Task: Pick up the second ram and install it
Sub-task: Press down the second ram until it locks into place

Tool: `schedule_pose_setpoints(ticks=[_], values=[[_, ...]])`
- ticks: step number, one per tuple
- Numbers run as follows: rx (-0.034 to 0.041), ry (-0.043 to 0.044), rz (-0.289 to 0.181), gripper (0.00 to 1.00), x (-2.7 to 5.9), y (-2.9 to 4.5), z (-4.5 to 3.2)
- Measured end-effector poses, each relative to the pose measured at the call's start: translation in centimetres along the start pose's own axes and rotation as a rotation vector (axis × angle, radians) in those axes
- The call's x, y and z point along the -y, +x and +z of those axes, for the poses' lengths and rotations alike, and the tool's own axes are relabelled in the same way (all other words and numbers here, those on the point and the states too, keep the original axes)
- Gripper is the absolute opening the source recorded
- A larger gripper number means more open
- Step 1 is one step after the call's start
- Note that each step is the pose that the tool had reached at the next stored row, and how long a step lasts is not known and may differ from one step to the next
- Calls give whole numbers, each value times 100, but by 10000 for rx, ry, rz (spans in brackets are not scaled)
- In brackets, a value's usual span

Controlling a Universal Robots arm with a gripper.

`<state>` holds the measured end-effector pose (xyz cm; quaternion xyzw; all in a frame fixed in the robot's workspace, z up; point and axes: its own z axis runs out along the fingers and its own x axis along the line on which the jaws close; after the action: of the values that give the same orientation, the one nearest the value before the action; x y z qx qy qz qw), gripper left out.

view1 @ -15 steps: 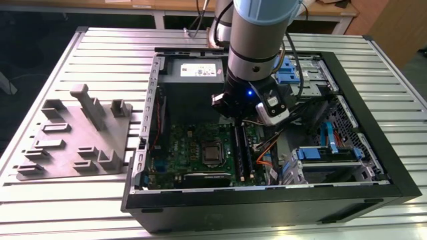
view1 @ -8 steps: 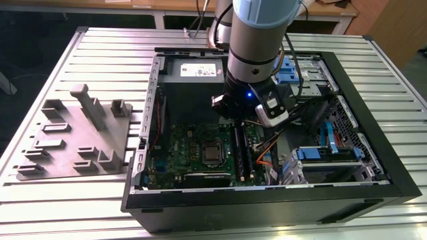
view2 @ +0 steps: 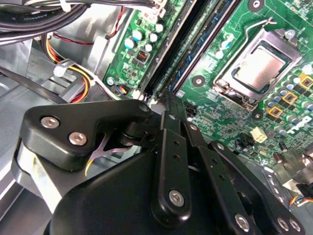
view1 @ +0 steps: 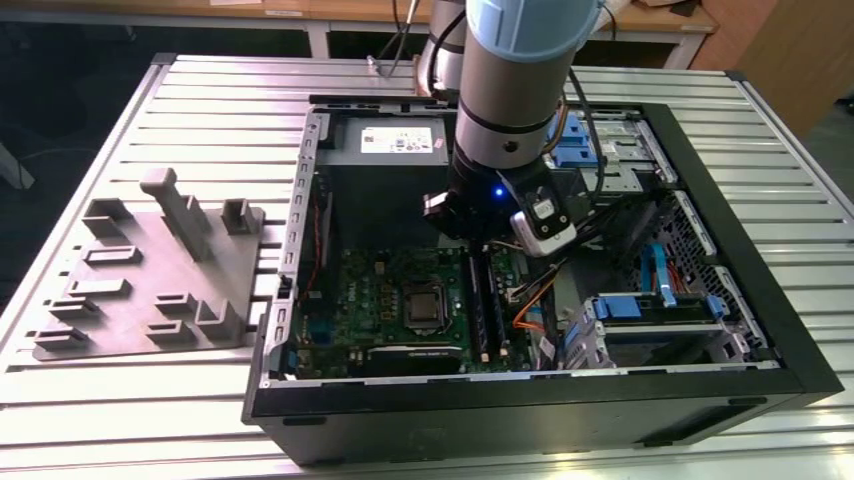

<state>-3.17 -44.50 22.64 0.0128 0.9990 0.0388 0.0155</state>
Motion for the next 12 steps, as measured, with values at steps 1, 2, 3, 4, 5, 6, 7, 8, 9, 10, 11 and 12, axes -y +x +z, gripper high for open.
schedule_pose_setpoints(ticks=[1, 2, 3, 4, 5, 6, 7, 8, 9, 10, 11, 12], values=[[-1, 0, 0, 10, 0, 0, 1], [1, -4, 0, 10, 0, 0, 9], [1, -3, 0, 10, 0, 0, 17], [0, -2, 0, 10, 1, 1, 22], [-1, 0, 0, 10, 2, 1, 22], [-1, 1, 0, 10, 2, 1, 22], [-1, 2, -1, 10, 2, 1, 22], [0, 0, 0, 10, 2, 1, 24], [2, -6, 0, 10, 1, 1, 31], [1, -5, -1, 10, 2, 1, 39], [0, -2, 0, 10, 3, 1, 45], [-1, 0, -1, 10, 3, 1, 45]])
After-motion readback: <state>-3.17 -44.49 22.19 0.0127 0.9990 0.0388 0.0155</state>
